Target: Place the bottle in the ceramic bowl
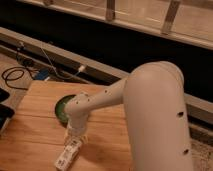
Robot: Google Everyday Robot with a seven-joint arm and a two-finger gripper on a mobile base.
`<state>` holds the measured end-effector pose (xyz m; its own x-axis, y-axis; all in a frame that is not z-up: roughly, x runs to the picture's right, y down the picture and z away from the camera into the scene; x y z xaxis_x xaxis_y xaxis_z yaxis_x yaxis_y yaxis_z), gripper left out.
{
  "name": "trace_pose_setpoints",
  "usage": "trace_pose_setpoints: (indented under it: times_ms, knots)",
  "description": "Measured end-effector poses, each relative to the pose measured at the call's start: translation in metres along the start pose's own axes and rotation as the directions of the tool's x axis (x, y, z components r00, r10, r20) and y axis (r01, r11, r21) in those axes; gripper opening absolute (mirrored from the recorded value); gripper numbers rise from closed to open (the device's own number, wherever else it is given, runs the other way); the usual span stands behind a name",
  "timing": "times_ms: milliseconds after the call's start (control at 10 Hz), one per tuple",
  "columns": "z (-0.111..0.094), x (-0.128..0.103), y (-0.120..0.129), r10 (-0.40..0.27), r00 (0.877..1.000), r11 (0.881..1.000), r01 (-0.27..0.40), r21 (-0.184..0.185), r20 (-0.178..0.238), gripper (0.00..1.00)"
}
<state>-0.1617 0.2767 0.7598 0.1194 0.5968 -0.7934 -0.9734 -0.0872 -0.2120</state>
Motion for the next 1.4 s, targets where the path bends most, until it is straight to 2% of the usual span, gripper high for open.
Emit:
trace_pose_setpoints:
  times_ms: [100,400,600,800,900,1100,1300,1400]
  knots:
    - [-0.003,0.001,0.001,-0.017,1.0,1.0,0.017,-0.001,-0.001,0.3]
    - [-0.013,0.0,0.001,-0.035,0.999,0.999,0.035,0.004,0.023,0.02]
    - [-0.02,-0.006,-0.008,-0.017,0.999,1.0,0.017,-0.005,0.049,0.0]
    - [-0.027,-0.023,-0.029,0.024,0.997,0.999,-0.021,-0.04,0.077,0.0]
    - [-0.036,-0.036,-0.042,0.045,0.993,0.998,-0.04,-0.051,0.111,0.0]
    - [-0.061,-0.051,-0.049,0.045,0.983,0.998,-0.037,-0.05,0.177,0.0]
    - [-0.1,-0.069,-0.046,0.017,0.969,0.999,-0.009,-0.035,0.247,0.0]
    - [-0.146,-0.093,-0.029,-0.043,0.943,0.999,0.047,-0.003,0.329,0.0]
